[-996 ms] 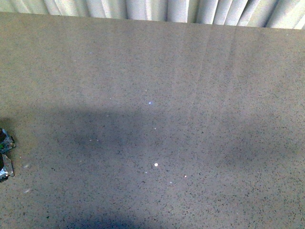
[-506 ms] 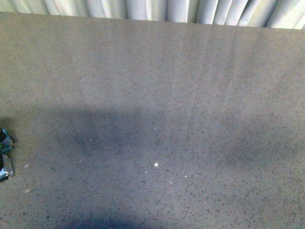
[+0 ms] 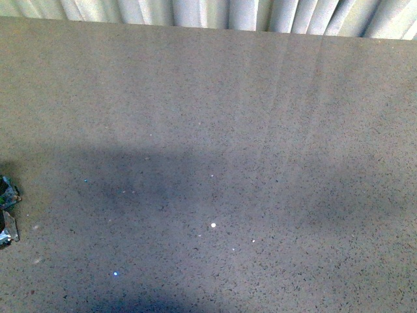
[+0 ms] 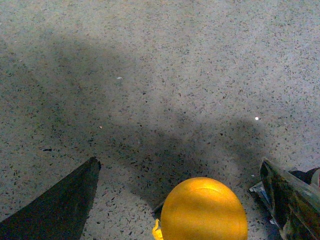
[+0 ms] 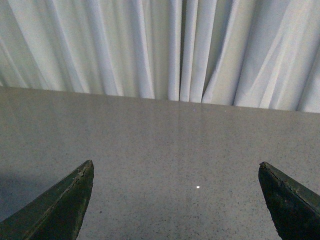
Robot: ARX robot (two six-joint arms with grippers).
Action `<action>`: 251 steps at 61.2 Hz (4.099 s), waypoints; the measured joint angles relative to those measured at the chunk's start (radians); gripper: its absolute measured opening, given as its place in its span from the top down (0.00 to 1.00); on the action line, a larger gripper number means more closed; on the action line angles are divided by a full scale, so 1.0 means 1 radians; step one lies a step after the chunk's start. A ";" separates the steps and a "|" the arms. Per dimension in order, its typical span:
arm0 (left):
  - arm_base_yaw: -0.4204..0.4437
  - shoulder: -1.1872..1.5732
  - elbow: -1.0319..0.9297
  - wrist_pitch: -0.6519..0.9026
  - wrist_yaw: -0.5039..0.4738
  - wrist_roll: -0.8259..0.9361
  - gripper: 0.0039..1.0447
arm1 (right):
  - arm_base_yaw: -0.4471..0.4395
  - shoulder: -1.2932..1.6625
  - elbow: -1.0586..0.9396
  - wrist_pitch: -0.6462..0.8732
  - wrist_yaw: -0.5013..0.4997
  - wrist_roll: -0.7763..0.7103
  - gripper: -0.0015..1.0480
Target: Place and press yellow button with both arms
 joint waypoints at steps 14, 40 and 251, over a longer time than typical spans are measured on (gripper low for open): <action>0.002 0.014 0.000 0.017 0.000 0.001 0.09 | 0.000 0.000 0.000 0.000 0.000 0.000 0.09; 0.007 0.026 -0.002 0.020 0.000 0.005 0.39 | 0.000 0.000 0.000 0.000 0.000 0.000 0.09; -0.980 -0.207 -0.066 0.146 -0.294 -0.134 0.09 | 0.000 0.000 0.000 0.000 0.000 0.000 0.09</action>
